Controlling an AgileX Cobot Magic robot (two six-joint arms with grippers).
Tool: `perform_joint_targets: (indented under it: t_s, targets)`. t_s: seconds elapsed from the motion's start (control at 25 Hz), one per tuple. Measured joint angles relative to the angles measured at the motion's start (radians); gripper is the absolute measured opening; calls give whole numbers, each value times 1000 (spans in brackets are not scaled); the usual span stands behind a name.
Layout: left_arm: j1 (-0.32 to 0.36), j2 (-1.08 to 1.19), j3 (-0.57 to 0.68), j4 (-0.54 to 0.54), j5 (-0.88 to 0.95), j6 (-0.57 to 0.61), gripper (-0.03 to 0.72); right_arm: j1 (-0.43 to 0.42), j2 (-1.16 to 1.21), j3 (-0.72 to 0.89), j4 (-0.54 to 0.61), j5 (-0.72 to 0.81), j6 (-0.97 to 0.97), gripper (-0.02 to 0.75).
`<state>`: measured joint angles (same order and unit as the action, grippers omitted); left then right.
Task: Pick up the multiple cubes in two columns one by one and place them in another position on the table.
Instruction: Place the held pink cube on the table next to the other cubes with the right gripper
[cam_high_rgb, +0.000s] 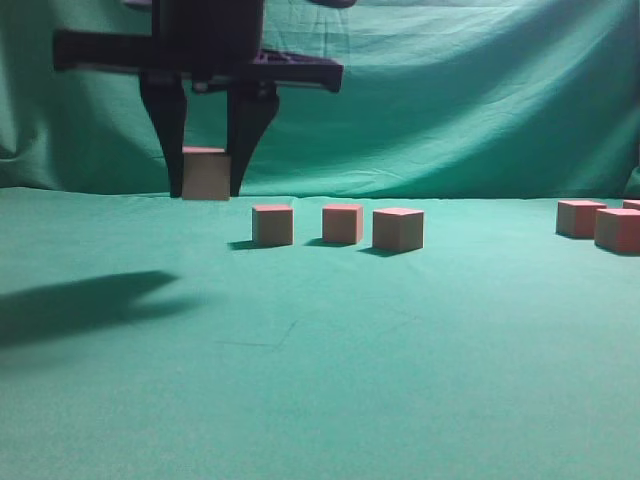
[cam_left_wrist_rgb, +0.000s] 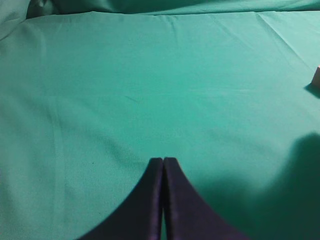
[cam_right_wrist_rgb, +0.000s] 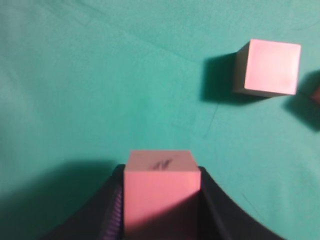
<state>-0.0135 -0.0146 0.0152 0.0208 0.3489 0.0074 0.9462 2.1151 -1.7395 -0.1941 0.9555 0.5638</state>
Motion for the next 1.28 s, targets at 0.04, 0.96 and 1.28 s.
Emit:
perform_joint_targets:
  t_s: [0.04,0.96,1.28]
  targets:
    - [0,0,0,0,0,0,0,0,16,-9,-13,0,22,265]
    - [0,0,0,0,0,0,0,-33,85,-22,-104,-48,398,265]
    - [0,0,0,0,0,0,0,-35,107,-22,-125,-84,401,265]
